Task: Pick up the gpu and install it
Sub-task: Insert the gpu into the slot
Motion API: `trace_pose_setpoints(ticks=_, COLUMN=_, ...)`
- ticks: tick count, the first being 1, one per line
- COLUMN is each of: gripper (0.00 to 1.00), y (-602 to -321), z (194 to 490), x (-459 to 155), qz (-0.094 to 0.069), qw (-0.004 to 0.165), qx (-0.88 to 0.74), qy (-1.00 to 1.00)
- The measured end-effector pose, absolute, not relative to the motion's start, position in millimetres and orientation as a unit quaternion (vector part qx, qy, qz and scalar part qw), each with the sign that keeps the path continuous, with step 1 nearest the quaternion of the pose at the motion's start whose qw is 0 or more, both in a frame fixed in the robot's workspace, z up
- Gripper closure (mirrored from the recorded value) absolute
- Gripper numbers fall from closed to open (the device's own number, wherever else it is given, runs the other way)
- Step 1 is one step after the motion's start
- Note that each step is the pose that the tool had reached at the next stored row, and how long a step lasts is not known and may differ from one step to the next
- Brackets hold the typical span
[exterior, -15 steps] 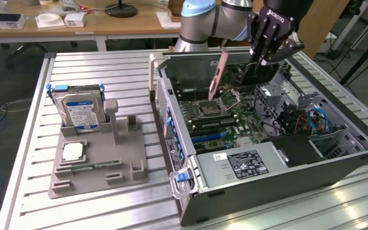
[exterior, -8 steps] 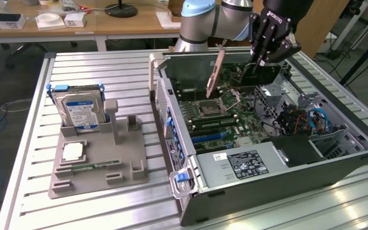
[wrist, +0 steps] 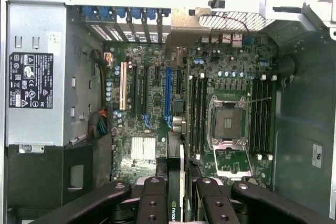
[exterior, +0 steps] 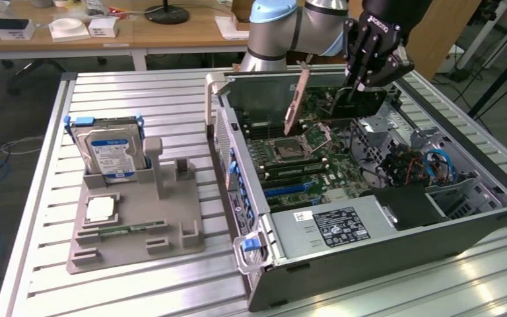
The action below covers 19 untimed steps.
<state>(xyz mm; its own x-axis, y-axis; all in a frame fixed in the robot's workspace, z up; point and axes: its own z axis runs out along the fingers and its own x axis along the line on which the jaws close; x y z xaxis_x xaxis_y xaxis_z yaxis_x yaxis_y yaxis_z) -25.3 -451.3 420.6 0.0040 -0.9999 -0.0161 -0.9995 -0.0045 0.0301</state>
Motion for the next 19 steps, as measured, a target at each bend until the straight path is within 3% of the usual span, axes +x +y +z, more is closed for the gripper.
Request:
trace_pose_setpoints(ticks=4, gripper=0.74, y=-451, z=418, x=-28, qz=-0.004, qw=-0.008, qx=0.708, qy=-0.706)
trace_pose_setpoints(ticks=19, gripper=0.74, y=-451, z=393, x=-52, qz=0.001, qw=-0.011, qx=0.694, qy=-0.72)
